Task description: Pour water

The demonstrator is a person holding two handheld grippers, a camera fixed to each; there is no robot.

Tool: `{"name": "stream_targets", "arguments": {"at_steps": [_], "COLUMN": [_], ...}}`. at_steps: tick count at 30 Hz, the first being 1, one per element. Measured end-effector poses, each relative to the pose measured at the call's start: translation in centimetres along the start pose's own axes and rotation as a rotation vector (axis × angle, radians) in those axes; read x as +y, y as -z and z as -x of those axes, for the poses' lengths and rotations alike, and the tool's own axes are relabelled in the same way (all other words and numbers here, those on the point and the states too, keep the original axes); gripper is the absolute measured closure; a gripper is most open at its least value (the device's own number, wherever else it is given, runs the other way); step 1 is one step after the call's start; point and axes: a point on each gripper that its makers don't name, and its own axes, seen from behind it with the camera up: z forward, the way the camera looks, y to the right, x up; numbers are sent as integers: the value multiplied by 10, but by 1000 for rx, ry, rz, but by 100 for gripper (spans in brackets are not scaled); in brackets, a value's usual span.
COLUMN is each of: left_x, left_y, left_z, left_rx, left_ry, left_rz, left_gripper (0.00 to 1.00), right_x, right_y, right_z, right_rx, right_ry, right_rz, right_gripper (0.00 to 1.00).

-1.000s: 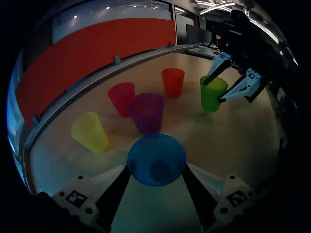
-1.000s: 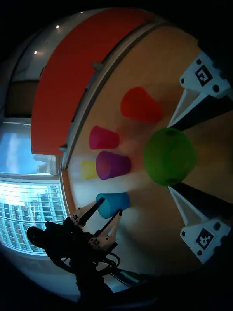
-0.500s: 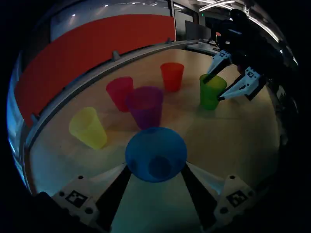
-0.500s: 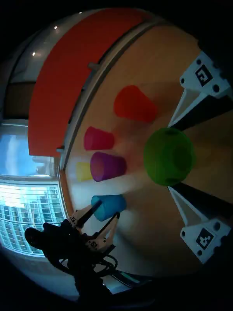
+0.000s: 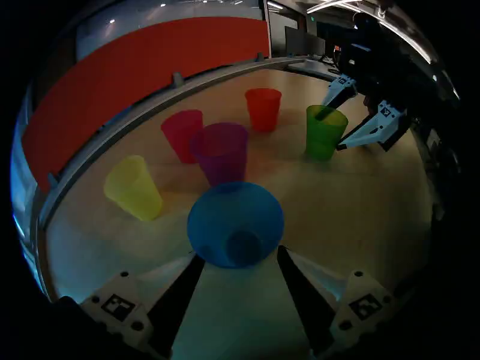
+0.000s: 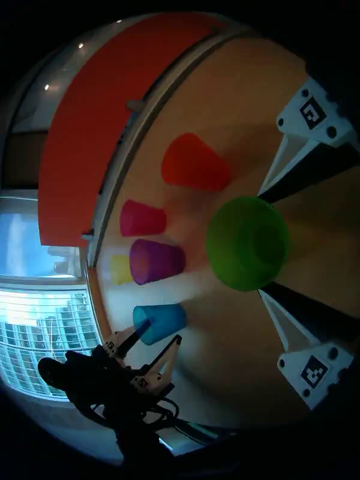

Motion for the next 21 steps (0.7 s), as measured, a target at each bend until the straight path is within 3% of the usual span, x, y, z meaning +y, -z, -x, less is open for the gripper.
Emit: {"name": "stream_targets", "arguments": {"at_steps": [12, 21], "left_x": [-7, -10], "left_y": [21, 51], "left_z": [14, 9], "left_rx": [9, 90], "left_ry": [41, 93], "left_rz": [-54, -119], "left_gripper": [12, 12], "right_x": [0, -3], "right_y": [26, 50], "right_z": [13, 12], "right_rx": [39, 104], "right_ry": [-52, -106], "right_rz": [46, 95], "right_gripper": [1, 1]}}
